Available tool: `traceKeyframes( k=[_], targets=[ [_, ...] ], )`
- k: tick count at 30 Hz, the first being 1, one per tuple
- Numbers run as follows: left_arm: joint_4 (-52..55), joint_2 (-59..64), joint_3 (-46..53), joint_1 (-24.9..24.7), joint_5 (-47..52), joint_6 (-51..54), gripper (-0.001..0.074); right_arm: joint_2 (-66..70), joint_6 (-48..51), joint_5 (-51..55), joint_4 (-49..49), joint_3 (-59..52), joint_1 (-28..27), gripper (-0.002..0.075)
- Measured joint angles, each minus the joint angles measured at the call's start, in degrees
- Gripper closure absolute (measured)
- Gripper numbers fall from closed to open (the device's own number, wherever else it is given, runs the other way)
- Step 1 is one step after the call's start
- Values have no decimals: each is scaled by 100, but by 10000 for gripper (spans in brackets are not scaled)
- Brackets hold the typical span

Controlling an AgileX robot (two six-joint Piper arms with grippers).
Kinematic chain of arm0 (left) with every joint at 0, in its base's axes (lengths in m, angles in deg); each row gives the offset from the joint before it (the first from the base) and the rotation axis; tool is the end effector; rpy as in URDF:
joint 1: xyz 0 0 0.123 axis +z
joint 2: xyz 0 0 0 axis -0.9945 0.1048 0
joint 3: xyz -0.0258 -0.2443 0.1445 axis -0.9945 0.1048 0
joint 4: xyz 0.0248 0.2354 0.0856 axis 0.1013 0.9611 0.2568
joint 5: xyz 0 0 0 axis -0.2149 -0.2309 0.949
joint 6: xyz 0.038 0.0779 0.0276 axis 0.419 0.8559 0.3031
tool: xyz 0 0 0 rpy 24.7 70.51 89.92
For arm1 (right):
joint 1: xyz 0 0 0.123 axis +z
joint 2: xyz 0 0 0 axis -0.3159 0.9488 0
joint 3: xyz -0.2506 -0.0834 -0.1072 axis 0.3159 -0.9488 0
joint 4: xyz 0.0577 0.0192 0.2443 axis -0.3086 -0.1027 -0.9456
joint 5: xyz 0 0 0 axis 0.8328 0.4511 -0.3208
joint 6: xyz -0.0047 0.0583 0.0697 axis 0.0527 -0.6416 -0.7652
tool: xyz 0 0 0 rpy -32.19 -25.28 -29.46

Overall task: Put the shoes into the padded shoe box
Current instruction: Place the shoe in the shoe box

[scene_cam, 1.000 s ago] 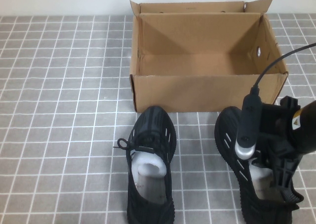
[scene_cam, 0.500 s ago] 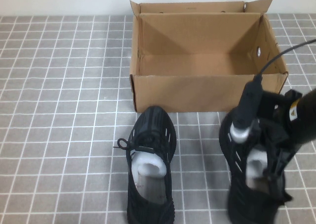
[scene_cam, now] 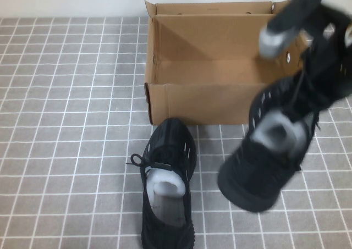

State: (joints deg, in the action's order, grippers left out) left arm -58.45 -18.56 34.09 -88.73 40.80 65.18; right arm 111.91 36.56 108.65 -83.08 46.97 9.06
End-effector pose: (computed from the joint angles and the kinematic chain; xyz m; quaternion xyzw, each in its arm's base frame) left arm 0.0572 0.0071 0.1689 0.0560 0.8200 0.0697 0.5653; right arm 0.2529 0.1359 0.3752 -0.3734 0.8980 0.0413 0.2289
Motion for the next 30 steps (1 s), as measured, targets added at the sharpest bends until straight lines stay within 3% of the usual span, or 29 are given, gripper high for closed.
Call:
traceKeyframes(
  k=[7, 13, 24, 30],
  targets=[
    [0, 0, 0, 0, 0, 0, 735, 67, -1060, 9, -403, 1047, 0, 713],
    [0, -9, 0, 0, 0, 2, 735, 412, -2218, -907, -343, 1385, -11, 713],
    [0, -389, 0, 0, 26, 12, 735, 1598, -4854, -3250, 997, 1396, -22, 713],
    [0, -391, 0, 0, 37, 12, 735, 2242, -5593, -4044, 1555, 1396, -69, 713]
  ],
)
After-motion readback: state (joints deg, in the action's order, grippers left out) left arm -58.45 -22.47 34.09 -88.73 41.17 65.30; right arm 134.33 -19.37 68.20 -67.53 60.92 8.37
